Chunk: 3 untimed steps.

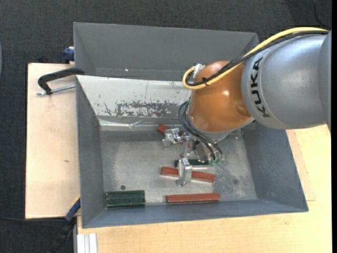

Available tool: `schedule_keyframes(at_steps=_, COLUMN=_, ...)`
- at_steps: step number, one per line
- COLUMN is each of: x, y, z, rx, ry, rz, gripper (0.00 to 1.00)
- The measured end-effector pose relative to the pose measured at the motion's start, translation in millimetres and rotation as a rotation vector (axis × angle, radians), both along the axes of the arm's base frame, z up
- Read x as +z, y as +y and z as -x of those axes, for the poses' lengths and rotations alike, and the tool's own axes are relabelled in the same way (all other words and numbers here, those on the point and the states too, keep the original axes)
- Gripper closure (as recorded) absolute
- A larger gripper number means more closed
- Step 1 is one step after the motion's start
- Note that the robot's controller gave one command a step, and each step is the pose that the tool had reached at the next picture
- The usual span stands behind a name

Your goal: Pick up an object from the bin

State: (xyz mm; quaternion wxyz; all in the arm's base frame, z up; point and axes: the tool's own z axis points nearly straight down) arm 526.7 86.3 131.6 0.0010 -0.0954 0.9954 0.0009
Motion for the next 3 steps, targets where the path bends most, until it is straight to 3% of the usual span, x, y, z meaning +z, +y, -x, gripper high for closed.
schedule_keyframes(at_steps=1, x=-59, y=-42, z=30.2, rx=0.255, ry=0.0, rz=0.001, gripper=1.0)
schedule_keyframes(at_steps=2, x=-59, y=-42, z=30.1, rx=0.255, ry=0.0, rz=0.001, gripper=1.0)
schedule_keyframes(at_steps=3, x=118, y=-49, z=-3.7, rx=0.16, ry=-0.01, rz=0.002, gripper=1.0)
